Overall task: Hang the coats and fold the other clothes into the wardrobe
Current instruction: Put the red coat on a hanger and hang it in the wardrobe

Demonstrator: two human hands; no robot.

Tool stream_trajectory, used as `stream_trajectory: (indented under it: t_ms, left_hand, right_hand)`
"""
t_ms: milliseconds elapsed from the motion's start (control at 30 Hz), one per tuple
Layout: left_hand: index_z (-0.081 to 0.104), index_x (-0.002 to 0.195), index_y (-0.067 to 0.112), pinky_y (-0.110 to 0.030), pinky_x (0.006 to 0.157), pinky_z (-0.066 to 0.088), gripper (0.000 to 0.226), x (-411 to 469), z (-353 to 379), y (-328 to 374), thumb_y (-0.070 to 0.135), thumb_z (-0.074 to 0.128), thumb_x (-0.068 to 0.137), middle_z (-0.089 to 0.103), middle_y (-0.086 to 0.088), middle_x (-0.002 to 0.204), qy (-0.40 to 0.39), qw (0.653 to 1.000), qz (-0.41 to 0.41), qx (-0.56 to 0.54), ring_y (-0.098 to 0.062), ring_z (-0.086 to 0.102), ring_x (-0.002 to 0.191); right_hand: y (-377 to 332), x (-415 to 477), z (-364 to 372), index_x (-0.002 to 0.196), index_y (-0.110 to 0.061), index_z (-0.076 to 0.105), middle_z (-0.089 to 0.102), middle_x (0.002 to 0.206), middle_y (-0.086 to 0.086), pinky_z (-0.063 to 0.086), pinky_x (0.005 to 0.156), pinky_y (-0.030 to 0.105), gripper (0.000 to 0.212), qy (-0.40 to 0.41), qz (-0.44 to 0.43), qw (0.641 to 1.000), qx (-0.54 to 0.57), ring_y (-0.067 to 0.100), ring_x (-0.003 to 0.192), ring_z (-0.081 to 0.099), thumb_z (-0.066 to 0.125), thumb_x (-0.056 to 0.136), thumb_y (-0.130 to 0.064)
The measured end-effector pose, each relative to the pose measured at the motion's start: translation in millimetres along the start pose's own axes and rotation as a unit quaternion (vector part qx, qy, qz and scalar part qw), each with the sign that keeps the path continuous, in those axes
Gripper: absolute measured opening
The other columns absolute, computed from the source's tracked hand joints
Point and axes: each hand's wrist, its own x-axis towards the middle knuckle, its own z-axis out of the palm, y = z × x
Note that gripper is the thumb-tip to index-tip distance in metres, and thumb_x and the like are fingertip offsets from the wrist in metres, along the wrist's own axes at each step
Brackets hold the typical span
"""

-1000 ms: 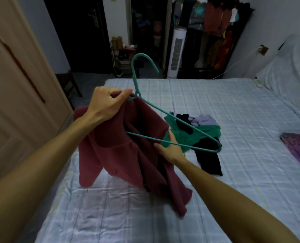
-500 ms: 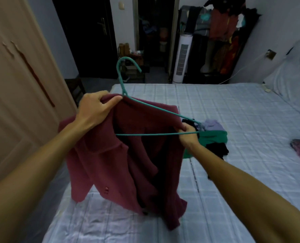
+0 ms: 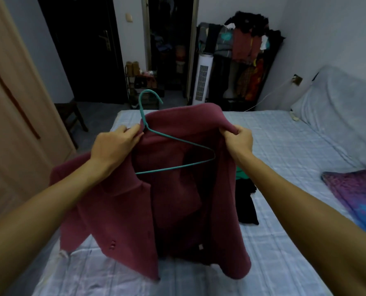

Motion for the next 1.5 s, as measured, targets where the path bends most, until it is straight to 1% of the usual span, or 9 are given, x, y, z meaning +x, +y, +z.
stream_trajectory:
  t_ms: [200,433,533,733,833,1033,1267,1400,1500]
  left_hand:
    - [0.061,0.108,0.013,-0.036,0.049,0.035,0.032,13.5,2.6,35.3,0.037,0.047,0.094,0.063,-0.019,0.084,-0.058,0.997,-0.039,-0.013,-0.041,0.061,0.060]
    - [0.060,0.100,0.006,-0.036,0.046,0.033,0.025,52.8,-28.0,53.0,0.028,0.050,0.095,0.062,-0.018,0.077,0.030,0.998,-0.051,-0.036,-0.040,0.060,0.058]
    - [0.061,0.107,0.009,-0.034,0.044,0.037,0.027,58.5,-36.9,63.0,0.028,0.052,0.092,0.062,-0.015,0.073,0.077,0.994,-0.011,-0.078,-0.037,0.059,0.053]
    - [0.058,0.107,0.014,-0.035,0.040,0.046,0.027,55.1,-47.0,43.5,0.035,0.048,0.094,0.064,-0.008,0.070,0.200,0.969,0.023,-0.141,-0.027,0.061,0.052]
    - [0.053,0.111,0.015,-0.035,0.042,0.049,0.026,58.0,-53.5,52.2,0.032,0.052,0.092,0.067,-0.009,0.074,0.225,0.957,0.059,-0.173,-0.025,0.063,0.055]
    - [0.064,0.110,0.009,-0.037,0.061,0.056,0.032,99.3,-93.4,59.6,0.031,0.053,0.091,0.071,-0.009,0.093,0.236,0.942,0.051,-0.232,-0.025,0.069,0.075]
    - [0.059,0.124,0.014,-0.005,0.069,0.038,0.032,102.3,-112.5,102.4,0.024,0.056,0.094,0.071,-0.002,0.090,0.243,0.894,-0.057,-0.372,0.003,0.057,0.074]
    - [0.061,0.117,0.030,-0.020,0.062,0.051,0.026,68.3,-107.4,103.2,0.037,0.049,0.095,0.064,0.007,0.057,0.105,0.855,-0.068,-0.503,-0.001,0.061,0.054]
    - [0.063,0.108,0.025,-0.028,0.067,0.052,0.022,89.7,-107.2,75.0,0.021,0.043,0.098,0.068,0.002,0.070,0.170,0.842,-0.156,-0.487,-0.010,0.064,0.065]
  right_hand:
    - [-43.5,-27.7,5.9,0.057,-0.018,0.053,0.052,0.054,-0.005,0.039,0.052,0.029,0.025,0.051,-0.075,0.996,-0.003,0.007,0.053,0.046,0.065,0.079,-0.023]
    - [-52.4,-89.8,39.7,0.063,-0.012,0.051,0.053,0.060,-0.003,0.041,0.055,0.031,0.031,-0.165,-0.152,0.973,-0.055,0.009,0.055,0.045,0.072,0.079,-0.029]
    - [-62.8,-88.6,36.9,0.070,-0.013,0.065,0.057,0.071,-0.007,0.041,0.065,0.026,0.010,-0.232,-0.236,0.941,-0.071,0.006,0.066,0.050,0.058,0.076,-0.019]
    - [-63.1,-36.7,-11.0,0.099,-0.015,0.070,0.057,0.104,0.006,0.037,0.091,0.035,0.032,0.025,-0.371,0.912,-0.176,0.024,0.102,0.049,0.053,0.072,-0.009]
    - [-68.1,-17.4,-26.5,0.125,-0.014,0.053,0.058,0.120,0.007,0.031,0.101,0.038,0.043,-0.039,-0.331,0.906,-0.259,0.025,0.114,0.050,0.062,0.084,-0.025]
    - [-104.7,-10.6,-52.7,0.099,-0.017,0.062,0.068,0.087,0.004,0.046,0.066,0.038,0.027,0.029,-0.388,0.871,-0.299,0.027,0.080,0.062,0.052,0.093,-0.041]
    - [-124.8,-4.6,-73.1,0.099,-0.025,0.066,0.070,0.080,0.001,0.044,0.059,0.034,0.029,0.119,-0.366,0.868,-0.315,0.028,0.071,0.065,0.048,0.093,-0.047]
    - [-97.5,-5.9,-86.6,0.096,-0.024,0.068,0.070,0.078,0.002,0.046,0.055,0.035,0.029,0.150,-0.353,0.870,-0.308,0.028,0.067,0.065,0.048,0.093,-0.045]
    - [-86.5,-9.4,-93.5,0.096,-0.024,0.070,0.071,0.076,0.000,0.043,0.051,0.032,0.031,0.175,-0.368,0.862,-0.300,0.026,0.063,0.066,0.048,0.089,-0.045]
